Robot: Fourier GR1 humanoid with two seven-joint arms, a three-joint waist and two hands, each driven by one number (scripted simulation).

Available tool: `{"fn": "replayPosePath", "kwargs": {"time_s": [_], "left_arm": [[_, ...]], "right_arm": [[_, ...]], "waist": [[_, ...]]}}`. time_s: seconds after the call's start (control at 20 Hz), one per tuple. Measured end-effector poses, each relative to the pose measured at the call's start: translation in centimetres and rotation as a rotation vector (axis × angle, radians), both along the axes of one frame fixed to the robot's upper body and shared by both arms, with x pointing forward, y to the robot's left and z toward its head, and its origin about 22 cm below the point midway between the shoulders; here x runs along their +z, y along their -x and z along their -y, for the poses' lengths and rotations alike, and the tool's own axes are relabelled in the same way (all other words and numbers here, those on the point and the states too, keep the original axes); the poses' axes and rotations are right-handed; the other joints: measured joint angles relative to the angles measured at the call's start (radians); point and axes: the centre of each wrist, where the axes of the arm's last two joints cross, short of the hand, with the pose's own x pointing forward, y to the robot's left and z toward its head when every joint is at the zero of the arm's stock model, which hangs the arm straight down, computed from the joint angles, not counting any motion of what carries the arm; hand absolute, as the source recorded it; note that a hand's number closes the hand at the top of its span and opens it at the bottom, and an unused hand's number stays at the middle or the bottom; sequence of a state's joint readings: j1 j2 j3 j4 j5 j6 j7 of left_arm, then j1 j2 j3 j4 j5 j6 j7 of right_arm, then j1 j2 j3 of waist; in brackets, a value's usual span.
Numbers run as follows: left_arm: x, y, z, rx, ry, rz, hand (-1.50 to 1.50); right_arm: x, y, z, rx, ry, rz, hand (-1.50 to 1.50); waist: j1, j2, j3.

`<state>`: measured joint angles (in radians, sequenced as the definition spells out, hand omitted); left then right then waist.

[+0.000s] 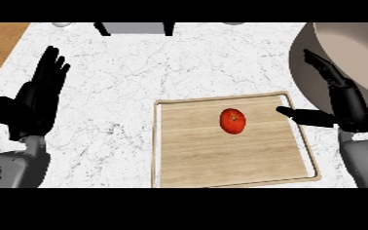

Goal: Pick the tomato from the tray and place it in the pot

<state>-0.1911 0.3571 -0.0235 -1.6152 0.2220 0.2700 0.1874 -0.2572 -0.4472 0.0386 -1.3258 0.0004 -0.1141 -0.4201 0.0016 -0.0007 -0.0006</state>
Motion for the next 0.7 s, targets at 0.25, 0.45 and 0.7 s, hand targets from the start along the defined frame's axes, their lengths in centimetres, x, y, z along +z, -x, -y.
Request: {"fn": "replayPosePath", "kwargs": {"time_s": [0.25,0.45,0.7], "left_arm": [[0.1,0.2,0.2,-0.001,0.004,0.000,0.00],[0.2,0.3,0.3,-0.005,0.003,-0.002,0.00],[0.5,0.2,0.8,-0.009,0.010,-0.004,0.00]], "right_arm": [[3.4,-0.1,-1.2,0.110,0.161,-0.155,-1.50],[6.0,-0.4,-2.9,0.187,0.341,-0.302,-1.50],[7.8,-0.6,-7.0,0.244,0.540,-0.459,-1.50]], "waist": [[-0.003,-0.003,-0.001],[0.000,-0.004,-0.002],[0.007,-0.003,-0.002]]}}
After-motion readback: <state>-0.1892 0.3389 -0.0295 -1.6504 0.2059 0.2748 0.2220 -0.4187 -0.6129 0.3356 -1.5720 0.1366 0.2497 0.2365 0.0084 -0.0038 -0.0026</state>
